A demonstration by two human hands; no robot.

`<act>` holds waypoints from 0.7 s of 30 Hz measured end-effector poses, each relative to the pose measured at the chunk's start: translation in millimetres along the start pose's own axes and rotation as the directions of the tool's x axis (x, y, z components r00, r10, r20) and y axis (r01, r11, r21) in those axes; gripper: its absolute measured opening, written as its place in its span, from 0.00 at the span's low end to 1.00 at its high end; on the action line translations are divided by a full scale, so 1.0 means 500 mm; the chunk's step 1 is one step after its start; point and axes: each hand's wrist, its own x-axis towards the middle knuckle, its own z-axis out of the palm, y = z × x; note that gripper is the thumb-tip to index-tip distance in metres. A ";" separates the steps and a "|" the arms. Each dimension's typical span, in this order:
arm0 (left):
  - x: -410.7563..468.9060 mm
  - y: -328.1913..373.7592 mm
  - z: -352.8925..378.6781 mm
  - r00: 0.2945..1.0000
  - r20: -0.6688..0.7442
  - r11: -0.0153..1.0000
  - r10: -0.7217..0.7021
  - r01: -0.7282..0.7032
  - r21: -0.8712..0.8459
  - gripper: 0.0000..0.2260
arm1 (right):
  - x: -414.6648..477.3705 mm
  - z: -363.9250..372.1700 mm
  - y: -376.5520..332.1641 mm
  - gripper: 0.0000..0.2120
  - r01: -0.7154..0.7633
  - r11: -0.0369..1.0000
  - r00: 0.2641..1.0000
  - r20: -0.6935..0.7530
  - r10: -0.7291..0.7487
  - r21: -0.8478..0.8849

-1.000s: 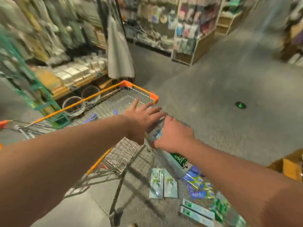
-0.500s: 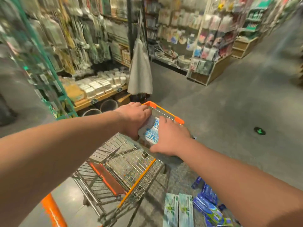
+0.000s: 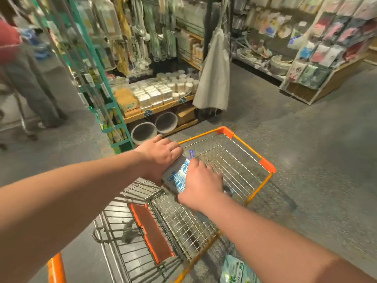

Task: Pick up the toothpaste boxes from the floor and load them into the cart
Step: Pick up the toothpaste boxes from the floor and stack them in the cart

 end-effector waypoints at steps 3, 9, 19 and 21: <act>0.039 -0.027 0.081 0.998 0.062 1.000 0.003 -0.004 0.010 0.48 | 0.055 0.081 -0.019 0.41 -0.044 0.997 0.998 0.056 0.041 0.056; 0.128 -0.022 0.301 0.987 0.153 0.999 0.047 -0.045 -0.016 0.46 | 0.144 0.277 -0.024 0.38 -0.153 0.986 0.972 0.190 0.137 0.071; 0.247 0.059 0.686 0.965 0.252 0.982 0.074 -0.027 -0.188 0.30 | 0.249 0.652 -0.006 0.20 -0.314 0.949 0.914 0.268 0.304 -0.007; 0.263 0.079 0.734 0.953 0.283 0.972 0.109 -0.043 -0.230 0.26 | 0.253 0.709 0.001 0.18 -0.322 0.946 0.910 0.270 0.316 -0.022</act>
